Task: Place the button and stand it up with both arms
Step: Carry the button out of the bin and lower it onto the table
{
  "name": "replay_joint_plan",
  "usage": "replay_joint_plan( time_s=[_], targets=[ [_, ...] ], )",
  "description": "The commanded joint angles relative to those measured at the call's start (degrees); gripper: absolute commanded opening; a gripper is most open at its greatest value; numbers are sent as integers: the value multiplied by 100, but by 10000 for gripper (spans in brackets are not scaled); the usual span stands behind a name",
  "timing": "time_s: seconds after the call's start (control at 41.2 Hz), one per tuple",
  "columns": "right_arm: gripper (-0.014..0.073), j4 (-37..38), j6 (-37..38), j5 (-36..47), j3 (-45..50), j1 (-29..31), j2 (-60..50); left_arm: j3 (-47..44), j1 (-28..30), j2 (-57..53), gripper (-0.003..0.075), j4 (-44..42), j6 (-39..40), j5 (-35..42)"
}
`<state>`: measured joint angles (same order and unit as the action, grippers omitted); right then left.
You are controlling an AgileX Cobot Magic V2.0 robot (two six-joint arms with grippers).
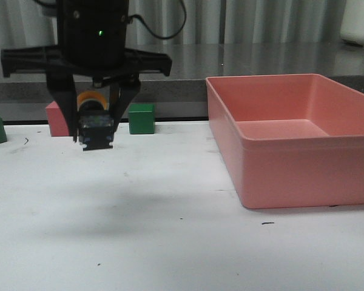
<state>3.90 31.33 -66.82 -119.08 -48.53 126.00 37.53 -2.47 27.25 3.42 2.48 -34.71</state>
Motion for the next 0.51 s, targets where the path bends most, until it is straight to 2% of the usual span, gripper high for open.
replay_joint_plan(
  time_s=[0.0, 0.145, 0.485],
  targets=[
    [300, 185, 212, -222, -517, -11, -28, 208, -35, 83, 438, 67, 47, 458],
    [300, 404, 586, -483, -873, -11, 371, 208, -35, 83, 438, 67, 47, 458],
    [316, 503, 1222, 77, -885, -11, 719, 208, -35, 83, 438, 67, 47, 458]
  ],
)
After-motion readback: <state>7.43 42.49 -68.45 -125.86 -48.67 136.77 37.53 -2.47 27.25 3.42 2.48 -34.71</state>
